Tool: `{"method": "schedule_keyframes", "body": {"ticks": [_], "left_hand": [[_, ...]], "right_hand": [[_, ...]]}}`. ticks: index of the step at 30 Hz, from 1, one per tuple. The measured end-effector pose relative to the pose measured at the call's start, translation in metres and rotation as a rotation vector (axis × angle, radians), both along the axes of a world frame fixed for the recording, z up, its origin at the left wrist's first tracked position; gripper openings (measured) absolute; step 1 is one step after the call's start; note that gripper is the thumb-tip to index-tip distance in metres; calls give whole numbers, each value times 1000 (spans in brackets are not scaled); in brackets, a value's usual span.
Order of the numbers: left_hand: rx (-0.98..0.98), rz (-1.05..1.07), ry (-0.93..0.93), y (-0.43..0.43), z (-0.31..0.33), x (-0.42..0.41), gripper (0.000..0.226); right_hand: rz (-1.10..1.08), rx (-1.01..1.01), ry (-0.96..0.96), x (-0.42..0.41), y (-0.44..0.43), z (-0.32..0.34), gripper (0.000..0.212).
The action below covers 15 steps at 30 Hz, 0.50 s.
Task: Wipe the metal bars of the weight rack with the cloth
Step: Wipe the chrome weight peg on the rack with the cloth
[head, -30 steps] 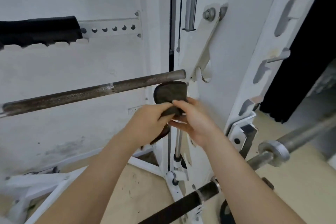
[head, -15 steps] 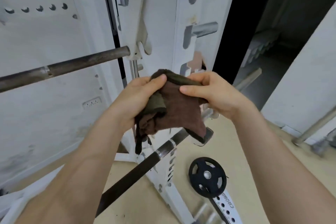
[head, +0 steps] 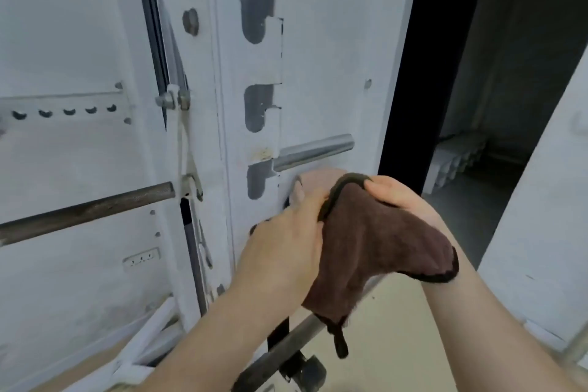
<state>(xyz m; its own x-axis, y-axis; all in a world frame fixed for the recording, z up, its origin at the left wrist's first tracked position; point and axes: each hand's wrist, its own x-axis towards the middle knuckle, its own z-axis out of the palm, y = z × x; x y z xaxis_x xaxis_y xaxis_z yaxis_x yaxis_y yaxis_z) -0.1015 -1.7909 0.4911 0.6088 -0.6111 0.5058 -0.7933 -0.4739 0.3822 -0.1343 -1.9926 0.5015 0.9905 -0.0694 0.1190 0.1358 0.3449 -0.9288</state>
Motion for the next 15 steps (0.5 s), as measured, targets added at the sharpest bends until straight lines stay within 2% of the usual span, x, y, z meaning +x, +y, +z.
{"method": "schedule_keyframes", "body": {"ticks": [2, 4, 7, 10, 12, 15], "left_hand": [[64, 87, -115, -27, 4, 7, 44], [172, 183, -214, -57, 9, 13, 38], [270, 328, -226, -101, 19, 37, 37], [140, 553, -97, -127, 32, 75, 51], [72, 695, 37, -134, 38, 97, 58], [-35, 808, 168, -135, 35, 119, 65]], "right_hand": [[16, -124, -34, 22, -34, 4, 27], [-15, -79, -13, 44, -59, 11, 30], [-69, 11, 17, 80, -84, 31, 29], [-224, -163, -68, 126, -98, 49, 23], [-375, -318, -239, 149, -89, 59, 11], [-486, -528, -534, 174, -57, 52, 13]]}}
